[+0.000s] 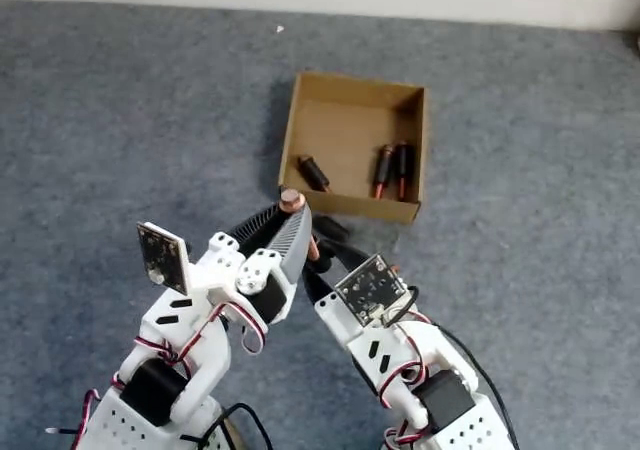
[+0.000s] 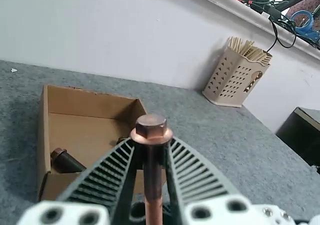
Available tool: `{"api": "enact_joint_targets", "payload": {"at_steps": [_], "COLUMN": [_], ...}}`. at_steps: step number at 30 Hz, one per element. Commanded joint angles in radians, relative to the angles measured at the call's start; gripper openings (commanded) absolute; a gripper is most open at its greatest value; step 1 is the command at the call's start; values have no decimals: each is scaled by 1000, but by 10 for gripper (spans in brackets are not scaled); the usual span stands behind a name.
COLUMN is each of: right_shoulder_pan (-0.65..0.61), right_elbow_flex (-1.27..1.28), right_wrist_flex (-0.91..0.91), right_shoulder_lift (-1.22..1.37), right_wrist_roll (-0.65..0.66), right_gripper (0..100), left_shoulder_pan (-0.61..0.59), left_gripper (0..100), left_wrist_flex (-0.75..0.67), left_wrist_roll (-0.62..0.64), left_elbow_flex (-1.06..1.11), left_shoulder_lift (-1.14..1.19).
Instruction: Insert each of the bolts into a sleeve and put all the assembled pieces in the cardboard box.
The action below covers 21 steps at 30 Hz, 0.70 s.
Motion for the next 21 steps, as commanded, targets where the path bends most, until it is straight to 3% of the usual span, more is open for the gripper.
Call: {"api": "enact_joint_targets", "payload": {"at_steps": [1, 14, 21], "right_shoulder_pan": [-12, -76, -19], "right_elbow_flex": [-18, -18, -19], "right_wrist_flex": [-33, -33, -38], "right_shoulder_lift": [-19, -19, -19], "right_wrist_roll": [8, 8, 8], "right_gripper": [5, 5, 5], "left_shoulder_pan": [-56, -13, 21], "left_gripper": [5, 5, 5], "left_wrist_flex": [-95, -98, -87], "left_wrist_roll": [9, 11, 40], "left_elbow_flex": [2, 70, 65], "left_shoulder_lift": [-12, -12, -12]}}
